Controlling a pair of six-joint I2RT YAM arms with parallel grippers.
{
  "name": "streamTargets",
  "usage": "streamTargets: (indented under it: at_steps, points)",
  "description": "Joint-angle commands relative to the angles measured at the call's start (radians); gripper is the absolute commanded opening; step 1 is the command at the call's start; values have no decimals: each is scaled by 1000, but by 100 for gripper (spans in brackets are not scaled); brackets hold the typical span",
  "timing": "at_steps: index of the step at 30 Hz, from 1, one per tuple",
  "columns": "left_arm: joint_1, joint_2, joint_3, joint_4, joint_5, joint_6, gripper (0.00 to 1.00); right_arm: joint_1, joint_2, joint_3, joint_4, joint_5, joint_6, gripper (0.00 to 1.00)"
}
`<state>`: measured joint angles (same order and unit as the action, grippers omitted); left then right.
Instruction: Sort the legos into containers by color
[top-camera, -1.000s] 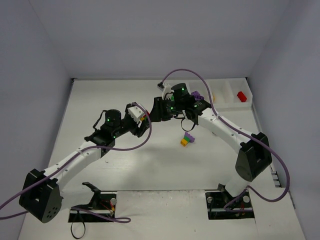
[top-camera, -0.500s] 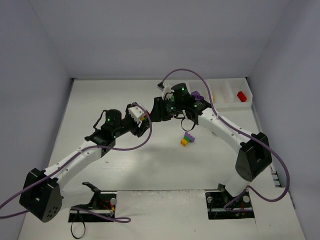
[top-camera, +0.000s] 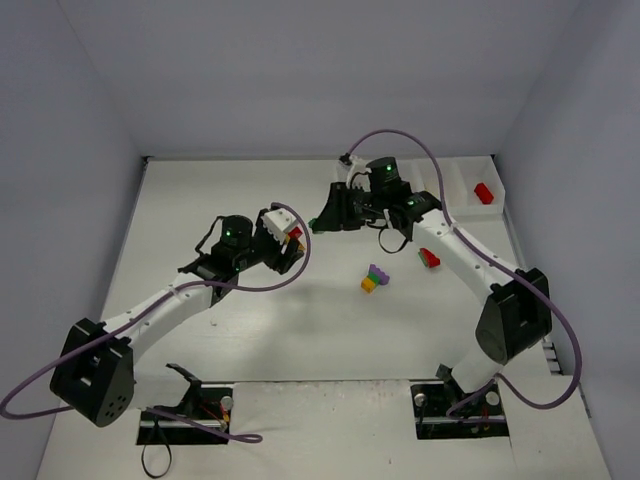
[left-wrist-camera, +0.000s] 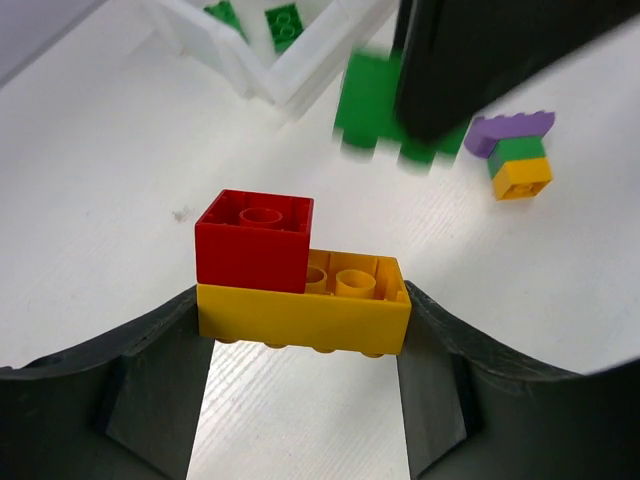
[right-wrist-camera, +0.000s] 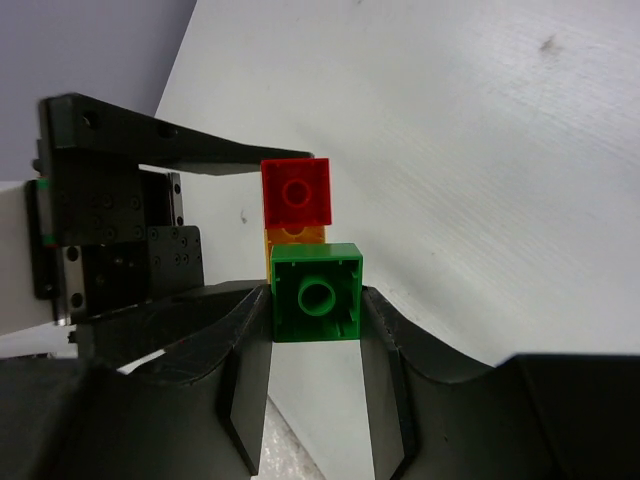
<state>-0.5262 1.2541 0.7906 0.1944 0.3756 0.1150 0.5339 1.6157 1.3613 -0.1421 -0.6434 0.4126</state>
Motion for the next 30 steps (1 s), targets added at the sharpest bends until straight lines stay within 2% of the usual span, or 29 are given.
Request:
streamTargets:
  at_steps: [1,6,10,14,17,20,23,24,27,28,29,30]
  points:
    - [8,4,21,2,-20,-6,0,-48,-74,39,29,-1,-27,0]
    - [11,4,15,0,-27,-3,0,-100,-68,71,9,27,-60,0]
    - [11,-24,12,8,-15,-3,0,-101,2,139,-16,216,-124,0]
    - [11,-82,3,8,2,-5,0,-101,117,229,-10,523,-159,0]
    - [9,-129,-21,8,19,-11,0,-103,232,318,-5,679,-196,2]
    - [8,-182,-30,-21,17,-15,0,-114,355,386,1,740,-219,4]
    - [9,-223,-40,-41,6,-20,0,-129,466,461,4,748,-219,14]
    - [9,-231,-44,-47,3,-20,0,-130,513,494,6,740,-218,25]
    - [9,-252,-54,-64,-4,-24,0,-132,573,530,6,749,-218,40]
    - [8,-257,-57,-67,-6,-26,0,-133,582,544,6,749,-219,53]
    - [9,-260,-60,-72,-6,-29,0,-135,589,548,6,746,-221,58]
    - [8,-266,-63,-72,-4,-34,0,-137,590,552,6,742,-225,69]
